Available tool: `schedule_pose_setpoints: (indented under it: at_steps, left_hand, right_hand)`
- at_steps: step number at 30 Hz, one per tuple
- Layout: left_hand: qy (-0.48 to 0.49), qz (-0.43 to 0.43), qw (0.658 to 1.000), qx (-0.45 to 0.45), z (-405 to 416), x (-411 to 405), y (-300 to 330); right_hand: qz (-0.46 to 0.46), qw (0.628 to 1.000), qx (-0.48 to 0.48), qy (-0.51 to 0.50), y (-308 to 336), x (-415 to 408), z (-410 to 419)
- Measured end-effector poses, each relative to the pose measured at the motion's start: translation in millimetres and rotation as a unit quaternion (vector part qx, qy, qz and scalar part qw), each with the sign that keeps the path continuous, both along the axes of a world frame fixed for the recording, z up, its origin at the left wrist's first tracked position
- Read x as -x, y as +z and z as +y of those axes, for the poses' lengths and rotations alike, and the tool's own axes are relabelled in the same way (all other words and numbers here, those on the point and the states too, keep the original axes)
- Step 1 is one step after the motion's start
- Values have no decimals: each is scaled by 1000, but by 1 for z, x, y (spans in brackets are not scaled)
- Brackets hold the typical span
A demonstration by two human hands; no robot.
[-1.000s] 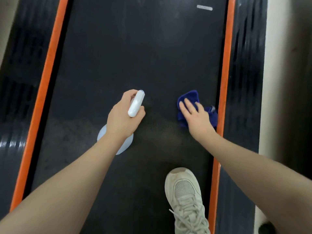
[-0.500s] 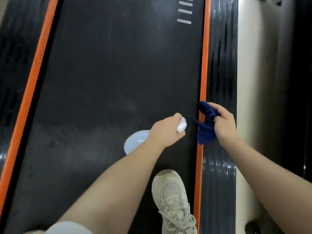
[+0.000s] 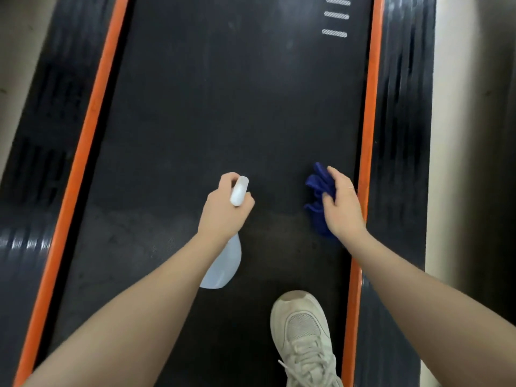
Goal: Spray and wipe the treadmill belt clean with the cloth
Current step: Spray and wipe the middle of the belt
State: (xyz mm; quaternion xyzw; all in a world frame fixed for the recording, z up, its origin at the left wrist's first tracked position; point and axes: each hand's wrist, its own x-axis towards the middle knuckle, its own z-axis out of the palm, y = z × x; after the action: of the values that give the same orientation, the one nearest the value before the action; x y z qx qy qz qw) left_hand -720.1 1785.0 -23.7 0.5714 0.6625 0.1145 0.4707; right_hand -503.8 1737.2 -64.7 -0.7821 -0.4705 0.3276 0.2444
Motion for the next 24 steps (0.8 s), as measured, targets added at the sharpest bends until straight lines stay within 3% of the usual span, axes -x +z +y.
schedule_pose_setpoints:
  at_steps: [5, 6, 9, 10, 12, 14, 16, 19, 21, 22, 24]
  left_hand:
    - [83, -26, 995, -42, 12, 16, 4]
    - [95, -29, 993, -56, 14, 19, 5]
    - [109, -23, 990, -92, 21, 32, 10]
    - [110, -17, 989, -98, 24, 36, 10]
    - [132, -11, 985, -106, 28, 44, 9]
    - [166, -15, 980, -106, 30, 51, 7]
    - [187, -20, 977, -104, 30, 56, 7]
    - [201, -29, 973, -107, 31, 64, 5]
    - [202, -41, 973, -104, 30, 65, 5]
    - [195, -48, 974, -102, 31, 64, 5]
    - [176, -56, 978, -96, 30, 63, 4]
  right_hand:
    - [-76, 988, -39, 131, -28, 50, 12]
    - [-79, 972, -43, 216, -30, 70, 15]
    - [-118, 871, -64, 473, -44, 115, 39]
    - [-146, 854, -95, 490, -46, 120, 57]
    - [-189, 882, -105, 418, -52, 121, 93]
    - [-220, 905, -45, 362, -51, 123, 108]
    - [-200, 906, -56, 368, -45, 129, 93]
    - [-171, 821, -122, 530, -48, 122, 46]
    - [-197, 785, -150, 569, -54, 107, 50]
    - [-222, 798, -156, 539, -54, 103, 64]
    - [-261, 863, -110, 418, -55, 103, 96]
